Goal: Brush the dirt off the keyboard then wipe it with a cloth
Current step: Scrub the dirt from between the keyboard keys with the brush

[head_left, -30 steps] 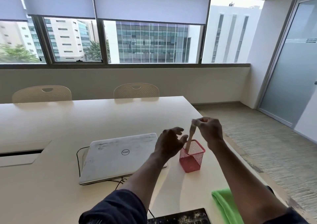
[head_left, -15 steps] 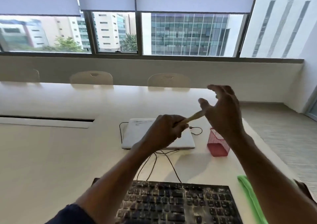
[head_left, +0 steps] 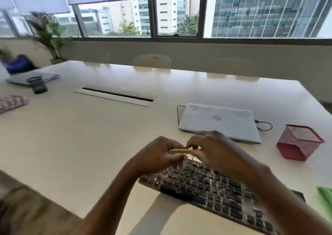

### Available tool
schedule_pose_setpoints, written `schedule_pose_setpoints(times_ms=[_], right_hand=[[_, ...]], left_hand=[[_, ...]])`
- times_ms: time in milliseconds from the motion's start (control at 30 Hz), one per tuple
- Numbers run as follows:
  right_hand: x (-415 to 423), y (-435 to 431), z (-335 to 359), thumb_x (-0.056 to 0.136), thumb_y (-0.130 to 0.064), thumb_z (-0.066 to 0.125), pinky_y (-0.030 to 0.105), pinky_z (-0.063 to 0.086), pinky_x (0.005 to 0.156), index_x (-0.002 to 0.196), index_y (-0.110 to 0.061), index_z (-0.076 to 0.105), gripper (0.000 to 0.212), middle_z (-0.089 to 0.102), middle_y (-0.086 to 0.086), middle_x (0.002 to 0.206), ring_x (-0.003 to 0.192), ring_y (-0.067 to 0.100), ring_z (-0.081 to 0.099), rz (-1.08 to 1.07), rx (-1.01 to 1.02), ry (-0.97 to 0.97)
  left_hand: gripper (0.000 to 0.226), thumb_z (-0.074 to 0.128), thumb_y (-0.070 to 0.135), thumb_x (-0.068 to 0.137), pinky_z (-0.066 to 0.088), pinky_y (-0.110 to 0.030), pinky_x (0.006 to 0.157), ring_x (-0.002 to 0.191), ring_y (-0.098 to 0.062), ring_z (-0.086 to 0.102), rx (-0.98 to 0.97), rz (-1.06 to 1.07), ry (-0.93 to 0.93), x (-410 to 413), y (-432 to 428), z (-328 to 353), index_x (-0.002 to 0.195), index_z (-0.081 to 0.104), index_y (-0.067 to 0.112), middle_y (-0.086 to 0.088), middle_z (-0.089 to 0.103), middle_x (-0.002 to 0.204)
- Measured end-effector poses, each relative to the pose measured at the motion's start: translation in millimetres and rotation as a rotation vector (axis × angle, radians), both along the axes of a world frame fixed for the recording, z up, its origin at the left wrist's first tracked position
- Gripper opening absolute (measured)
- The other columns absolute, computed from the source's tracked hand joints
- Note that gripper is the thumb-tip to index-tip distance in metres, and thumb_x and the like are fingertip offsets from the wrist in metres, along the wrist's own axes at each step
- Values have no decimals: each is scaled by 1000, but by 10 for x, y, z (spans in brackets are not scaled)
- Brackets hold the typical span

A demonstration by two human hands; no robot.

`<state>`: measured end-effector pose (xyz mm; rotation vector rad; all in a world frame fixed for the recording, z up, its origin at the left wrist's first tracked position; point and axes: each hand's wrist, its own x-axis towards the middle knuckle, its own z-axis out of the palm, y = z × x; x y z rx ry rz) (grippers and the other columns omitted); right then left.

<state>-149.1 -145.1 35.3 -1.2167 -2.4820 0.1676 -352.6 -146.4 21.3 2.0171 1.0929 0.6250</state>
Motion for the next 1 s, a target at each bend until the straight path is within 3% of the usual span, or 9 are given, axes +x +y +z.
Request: schedule_pose_setpoints(times_ms=[67, 100, 233, 333, 433, 533, 700, 800, 1000], right_hand=[[-59, 3, -68, 95, -20, 68, 5, 35, 62, 106, -20, 75, 13, 65, -10, 93, 70, 3, 53, -40, -35, 10], [-74, 15, -95, 96, -19, 67, 7, 39, 61, 105, -18, 75, 12, 61, -13, 89, 69, 3, 55, -86, -50, 46], [-172, 90, -228, 91, -10, 70, 13, 47, 57, 92, -16, 70, 6, 67, -11, 79, 66, 5, 66, -429, -104, 428], [-399, 143, -381, 92, -10, 69, 24, 53, 54, 84, -14, 66, 10, 71, -1, 73, 55, 9, 68, -634, -175, 682], [-686, 176, -541, 93, -9, 68, 26, 57, 51, 84, -10, 66, 9, 73, 5, 69, 52, 12, 71, -734, -255, 870], [-872, 218, -647, 94, -10, 66, 25, 56, 47, 89, -5, 64, 8, 73, 7, 64, 51, 17, 71, -784, -303, 930], [-1061, 337, -714, 93, -10, 63, 44, 62, 52, 83, -1, 66, 14, 70, 9, 56, 48, 25, 70, -818, -310, 945], [-1174, 388, -704, 93, -8, 63, 34, 58, 45, 85, -5, 65, 8, 70, 11, 59, 47, 24, 69, -826, -286, 937], [-1315, 415, -709, 94, -7, 62, 19, 51, 43, 89, -8, 66, 7, 70, 9, 60, 46, 16, 67, -813, -292, 859]], left_hand=[[8, 71, 25, 94, 52, -24, 69, 72, -14, 71, -35, 11, -70, -214, 20, -88, 99, 77, 23, 0, 77, 83], [15, 72, 32, 92, 54, -25, 75, 79, -14, 73, -26, 54, -104, -321, 68, -143, 105, 76, 26, 1, 78, 90], [29, 74, 45, 89, 56, -30, 96, 103, 5, 67, 57, 313, -154, -661, 336, -445, 116, 67, 37, 17, 73, 109], [83, 67, 75, 70, 46, -29, 109, 122, 2, 57, -12, 288, -40, -827, 472, -689, 139, 56, 30, 13, 61, 136], [115, 73, 76, 60, 34, -27, 111, 140, -7, 39, -107, 156, 135, -952, 556, -875, 157, 35, 26, 8, 42, 156], [126, 79, 70, 55, 25, -23, 118, 147, -5, 29, -128, 48, 177, -1014, 630, -1024, 160, 26, 26, 7, 32, 163], [137, 92, 59, 55, 20, -15, 113, 147, -9, 26, -14, -98, 257, -1033, 683, -1117, 162, 13, 26, 2, 31, 162], [147, 96, 51, 57, 17, -17, 115, 149, -7, 17, -34, -131, 206, -1091, 723, -1146, 162, -4, 30, 5, 19, 167], [162, 87, 69, 43, 10, -26, 126, 152, -4, 3, -39, -217, 197, -1164, 797, -1168, 157, -21, 34, 13, 5, 167]])
